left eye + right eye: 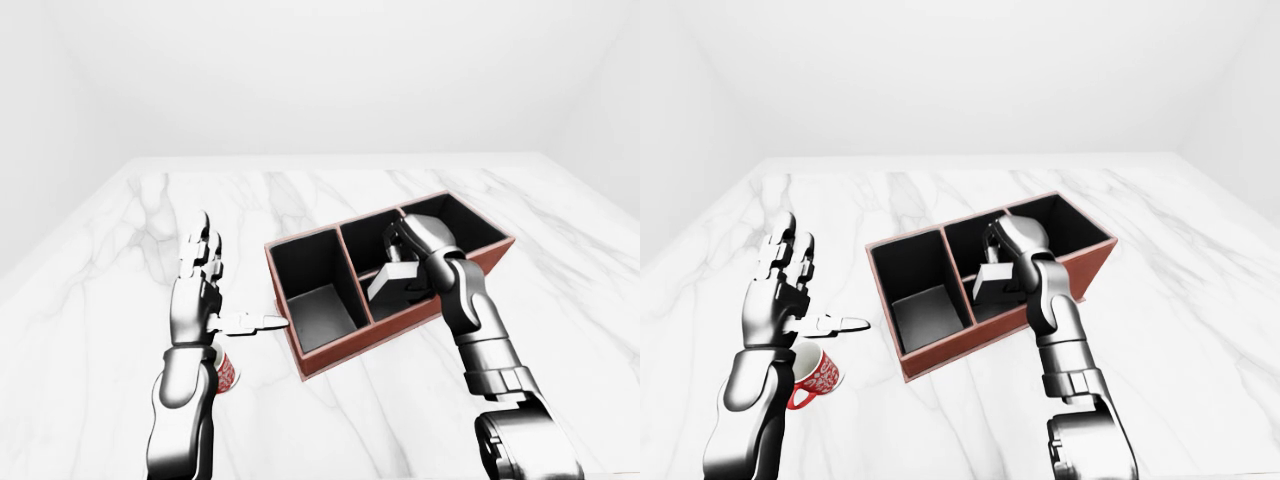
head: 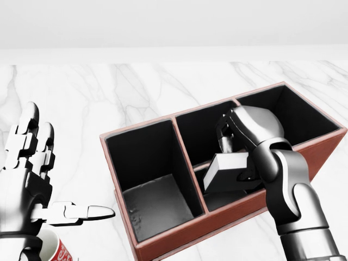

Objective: Pick up the book and place it in the back compartment of the caddy.

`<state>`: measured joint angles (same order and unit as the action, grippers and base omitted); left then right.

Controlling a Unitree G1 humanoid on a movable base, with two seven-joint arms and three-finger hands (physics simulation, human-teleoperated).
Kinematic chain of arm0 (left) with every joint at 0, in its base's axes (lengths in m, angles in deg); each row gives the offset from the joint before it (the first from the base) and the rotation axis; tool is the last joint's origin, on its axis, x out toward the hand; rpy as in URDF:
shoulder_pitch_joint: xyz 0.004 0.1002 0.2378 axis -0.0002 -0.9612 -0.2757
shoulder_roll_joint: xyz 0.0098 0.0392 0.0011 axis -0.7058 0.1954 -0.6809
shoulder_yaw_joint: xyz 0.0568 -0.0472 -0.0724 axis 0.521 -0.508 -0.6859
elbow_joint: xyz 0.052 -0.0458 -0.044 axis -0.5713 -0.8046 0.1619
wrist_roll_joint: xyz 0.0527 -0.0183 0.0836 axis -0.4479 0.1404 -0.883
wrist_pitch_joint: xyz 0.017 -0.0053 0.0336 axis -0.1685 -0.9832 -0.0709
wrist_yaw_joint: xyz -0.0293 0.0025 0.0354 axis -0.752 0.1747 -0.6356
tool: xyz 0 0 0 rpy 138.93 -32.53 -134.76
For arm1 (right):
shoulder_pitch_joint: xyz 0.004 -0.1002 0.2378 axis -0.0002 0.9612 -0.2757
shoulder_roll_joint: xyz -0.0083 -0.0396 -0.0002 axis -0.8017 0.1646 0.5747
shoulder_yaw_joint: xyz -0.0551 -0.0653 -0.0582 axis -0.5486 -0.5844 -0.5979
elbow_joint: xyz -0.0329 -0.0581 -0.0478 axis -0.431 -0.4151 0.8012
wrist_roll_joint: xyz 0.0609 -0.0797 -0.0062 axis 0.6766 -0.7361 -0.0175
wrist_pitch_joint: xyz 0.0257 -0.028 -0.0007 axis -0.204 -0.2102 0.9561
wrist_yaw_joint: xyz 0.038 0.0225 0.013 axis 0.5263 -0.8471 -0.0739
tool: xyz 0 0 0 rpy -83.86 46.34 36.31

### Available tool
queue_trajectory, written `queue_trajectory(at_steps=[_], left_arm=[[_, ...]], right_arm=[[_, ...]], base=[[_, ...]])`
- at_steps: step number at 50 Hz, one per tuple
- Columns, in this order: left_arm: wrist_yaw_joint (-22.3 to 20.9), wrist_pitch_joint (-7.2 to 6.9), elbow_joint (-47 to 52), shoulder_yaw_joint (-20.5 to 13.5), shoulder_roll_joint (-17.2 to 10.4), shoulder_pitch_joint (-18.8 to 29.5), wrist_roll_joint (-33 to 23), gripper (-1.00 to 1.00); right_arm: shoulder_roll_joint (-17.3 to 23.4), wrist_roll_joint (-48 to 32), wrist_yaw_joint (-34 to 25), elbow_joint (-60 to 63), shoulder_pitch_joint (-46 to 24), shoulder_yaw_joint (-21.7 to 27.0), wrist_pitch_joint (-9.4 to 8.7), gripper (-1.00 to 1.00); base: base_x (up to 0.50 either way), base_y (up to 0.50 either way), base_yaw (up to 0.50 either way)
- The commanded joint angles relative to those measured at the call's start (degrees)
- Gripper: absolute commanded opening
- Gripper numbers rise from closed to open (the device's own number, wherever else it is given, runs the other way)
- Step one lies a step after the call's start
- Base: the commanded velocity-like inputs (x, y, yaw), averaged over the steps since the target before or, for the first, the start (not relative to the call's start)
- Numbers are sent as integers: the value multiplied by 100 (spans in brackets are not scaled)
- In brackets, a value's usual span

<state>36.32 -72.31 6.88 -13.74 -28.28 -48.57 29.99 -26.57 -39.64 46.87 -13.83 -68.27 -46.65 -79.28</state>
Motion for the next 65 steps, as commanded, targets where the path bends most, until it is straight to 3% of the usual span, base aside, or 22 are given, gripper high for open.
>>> queue_trajectory(at_steps=[1, 49, 50, 51, 52, 65], left_arm=[[1, 0, -24, 4, -2, 6, -9, 100], [6, 0, -45, 62, 15, -25, -70, 100], [7, 0, -58, 62, 14, -21, -73, 100], [6, 0, -66, 61, 14, -21, -72, 100], [3, 0, -65, 60, 12, -23, -70, 100], [5, 0, -91, 50, 10, -12, -69, 100]], right_arm=[[33, -42, 242, -211, -90, 36, 108, -100], [70, -23, 600, -632, -76, 9, 345, -100], [67, -26, 644, -668, -103, 12, 342, -59], [70, -29, 650, -676, -106, 10, 343, -59], [74, -59, 768, -748, -156, 10, 341, 100], [80, -66, 807, -748, -147, 9, 323, 100]], base=[[0, 0, 0], [0, 0, 0], [0, 0, 0], [0, 0, 0], [0, 0, 0], [0, 0, 0]])
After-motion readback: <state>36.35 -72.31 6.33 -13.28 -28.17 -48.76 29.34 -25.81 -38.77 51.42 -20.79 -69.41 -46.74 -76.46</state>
